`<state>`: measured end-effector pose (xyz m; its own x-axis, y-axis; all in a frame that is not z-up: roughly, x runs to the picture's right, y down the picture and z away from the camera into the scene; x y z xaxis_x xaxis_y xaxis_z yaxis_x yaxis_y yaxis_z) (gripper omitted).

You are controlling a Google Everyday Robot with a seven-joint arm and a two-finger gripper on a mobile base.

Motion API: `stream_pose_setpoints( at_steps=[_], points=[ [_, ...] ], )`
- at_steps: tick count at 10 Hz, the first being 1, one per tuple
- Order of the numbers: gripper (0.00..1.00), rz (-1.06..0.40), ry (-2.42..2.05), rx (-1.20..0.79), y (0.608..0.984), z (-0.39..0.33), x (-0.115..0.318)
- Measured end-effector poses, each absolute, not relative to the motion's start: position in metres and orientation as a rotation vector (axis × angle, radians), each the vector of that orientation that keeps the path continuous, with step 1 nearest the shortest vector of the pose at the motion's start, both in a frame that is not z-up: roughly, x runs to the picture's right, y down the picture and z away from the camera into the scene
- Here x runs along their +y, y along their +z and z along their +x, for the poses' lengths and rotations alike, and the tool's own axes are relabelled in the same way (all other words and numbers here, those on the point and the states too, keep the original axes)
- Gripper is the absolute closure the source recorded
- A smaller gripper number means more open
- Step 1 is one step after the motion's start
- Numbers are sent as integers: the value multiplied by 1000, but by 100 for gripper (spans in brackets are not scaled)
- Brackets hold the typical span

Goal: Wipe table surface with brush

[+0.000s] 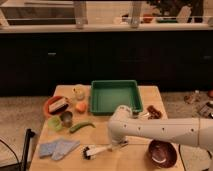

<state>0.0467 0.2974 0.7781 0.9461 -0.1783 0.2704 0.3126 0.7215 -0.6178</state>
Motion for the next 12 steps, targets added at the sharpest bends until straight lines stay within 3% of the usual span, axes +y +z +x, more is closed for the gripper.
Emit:
stream_pose_setpoints(
  at_steps=[12],
  points=[
    [100,-546,-421,14,736,41,250]
  ],
)
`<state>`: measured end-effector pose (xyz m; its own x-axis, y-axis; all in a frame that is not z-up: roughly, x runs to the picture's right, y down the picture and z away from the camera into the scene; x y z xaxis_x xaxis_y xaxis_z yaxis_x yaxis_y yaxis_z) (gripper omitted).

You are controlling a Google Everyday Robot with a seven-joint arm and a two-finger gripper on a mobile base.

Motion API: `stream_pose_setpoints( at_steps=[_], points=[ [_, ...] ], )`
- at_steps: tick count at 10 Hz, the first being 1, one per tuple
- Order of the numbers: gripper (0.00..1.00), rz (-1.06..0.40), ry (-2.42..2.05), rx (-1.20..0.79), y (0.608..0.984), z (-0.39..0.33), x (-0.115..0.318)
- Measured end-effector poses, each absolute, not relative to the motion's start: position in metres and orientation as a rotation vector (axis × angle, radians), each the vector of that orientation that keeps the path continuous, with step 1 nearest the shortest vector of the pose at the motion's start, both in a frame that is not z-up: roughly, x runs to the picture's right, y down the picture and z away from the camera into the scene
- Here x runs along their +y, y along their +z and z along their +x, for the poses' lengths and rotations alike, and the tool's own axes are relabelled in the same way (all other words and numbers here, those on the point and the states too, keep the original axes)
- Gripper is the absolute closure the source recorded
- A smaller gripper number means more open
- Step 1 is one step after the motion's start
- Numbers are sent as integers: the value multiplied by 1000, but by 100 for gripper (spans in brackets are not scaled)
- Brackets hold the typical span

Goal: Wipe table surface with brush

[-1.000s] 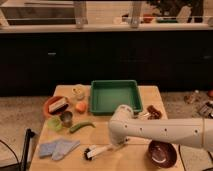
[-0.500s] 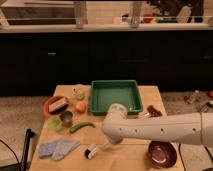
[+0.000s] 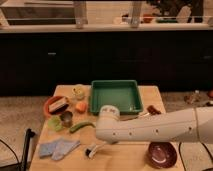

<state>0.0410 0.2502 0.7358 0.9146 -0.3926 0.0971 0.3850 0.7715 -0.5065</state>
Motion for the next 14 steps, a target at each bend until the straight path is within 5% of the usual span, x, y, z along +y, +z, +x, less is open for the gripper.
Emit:
stream_pose_setpoints(
  at_steps=[9,14],
  points=[
    [100,-524,-360,175,761,91,230],
    [100,-523,-364,124,779,61,221]
  ],
)
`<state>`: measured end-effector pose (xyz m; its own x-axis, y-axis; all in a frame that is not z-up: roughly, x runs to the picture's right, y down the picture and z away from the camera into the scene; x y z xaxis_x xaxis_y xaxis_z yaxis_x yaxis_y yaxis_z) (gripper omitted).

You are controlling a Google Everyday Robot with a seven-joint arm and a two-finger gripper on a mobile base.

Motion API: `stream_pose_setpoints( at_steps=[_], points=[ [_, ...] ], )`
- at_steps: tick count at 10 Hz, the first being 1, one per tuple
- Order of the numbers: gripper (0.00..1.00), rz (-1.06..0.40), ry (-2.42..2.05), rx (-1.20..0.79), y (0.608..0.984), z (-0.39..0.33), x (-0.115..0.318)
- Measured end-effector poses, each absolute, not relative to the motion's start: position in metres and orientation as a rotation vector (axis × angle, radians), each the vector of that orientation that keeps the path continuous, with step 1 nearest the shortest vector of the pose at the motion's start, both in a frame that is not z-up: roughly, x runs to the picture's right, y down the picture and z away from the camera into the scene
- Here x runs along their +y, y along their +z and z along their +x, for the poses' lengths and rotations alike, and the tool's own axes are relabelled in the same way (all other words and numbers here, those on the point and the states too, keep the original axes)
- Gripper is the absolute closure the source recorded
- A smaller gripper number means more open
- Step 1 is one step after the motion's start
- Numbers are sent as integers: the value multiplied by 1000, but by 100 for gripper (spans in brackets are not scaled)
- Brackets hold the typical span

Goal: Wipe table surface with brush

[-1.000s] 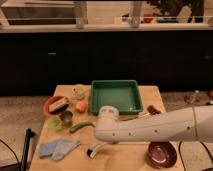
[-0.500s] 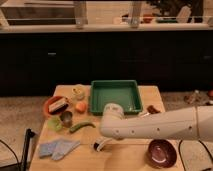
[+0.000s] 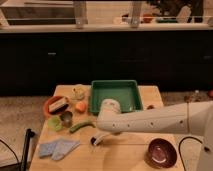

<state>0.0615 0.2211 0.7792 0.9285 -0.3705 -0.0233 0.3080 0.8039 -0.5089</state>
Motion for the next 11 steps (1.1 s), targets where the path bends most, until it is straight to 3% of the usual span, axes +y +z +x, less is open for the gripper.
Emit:
stream_pose_setpoints(
  at_steps=[6,11],
  points=[
    [100,-506,-405,21,741,56,244],
    [100,-532,-363,95,751,101,245]
  ],
)
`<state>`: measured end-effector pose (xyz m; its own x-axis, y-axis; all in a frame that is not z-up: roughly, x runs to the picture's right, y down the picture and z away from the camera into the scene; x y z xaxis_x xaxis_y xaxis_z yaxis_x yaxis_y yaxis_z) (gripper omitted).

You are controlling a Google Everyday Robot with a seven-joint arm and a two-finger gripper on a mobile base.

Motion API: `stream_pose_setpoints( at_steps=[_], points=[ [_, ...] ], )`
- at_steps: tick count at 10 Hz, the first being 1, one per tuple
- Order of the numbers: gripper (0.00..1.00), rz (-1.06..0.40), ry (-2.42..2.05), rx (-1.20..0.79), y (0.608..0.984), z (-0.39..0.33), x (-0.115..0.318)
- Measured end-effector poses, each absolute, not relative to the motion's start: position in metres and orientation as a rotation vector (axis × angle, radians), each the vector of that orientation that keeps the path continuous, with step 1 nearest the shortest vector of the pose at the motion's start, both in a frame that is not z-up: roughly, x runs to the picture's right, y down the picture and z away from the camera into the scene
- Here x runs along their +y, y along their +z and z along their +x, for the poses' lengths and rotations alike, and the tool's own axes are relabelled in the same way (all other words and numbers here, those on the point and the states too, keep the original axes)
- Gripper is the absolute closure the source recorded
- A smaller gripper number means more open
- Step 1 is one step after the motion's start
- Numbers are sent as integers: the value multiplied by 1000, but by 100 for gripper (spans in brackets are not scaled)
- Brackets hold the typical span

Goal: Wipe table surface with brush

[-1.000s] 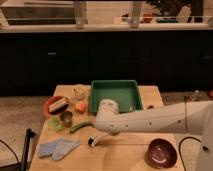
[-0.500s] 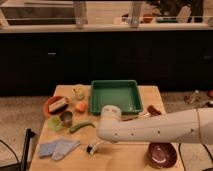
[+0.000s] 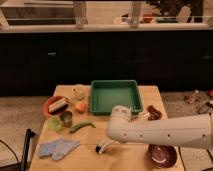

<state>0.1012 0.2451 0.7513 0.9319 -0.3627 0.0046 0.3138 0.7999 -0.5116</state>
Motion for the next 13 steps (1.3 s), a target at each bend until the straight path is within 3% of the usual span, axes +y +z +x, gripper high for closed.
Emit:
stream_pose_setpoints(
  at_steps=[4,7,10,13],
  points=[
    [100,-546,-313,145,779,113,227],
    [100,-582,-299,71,796,93,218],
    [100,-598,-330,-56,793,51,220],
    [100,-601,-377,-147,763,39,238]
  ],
)
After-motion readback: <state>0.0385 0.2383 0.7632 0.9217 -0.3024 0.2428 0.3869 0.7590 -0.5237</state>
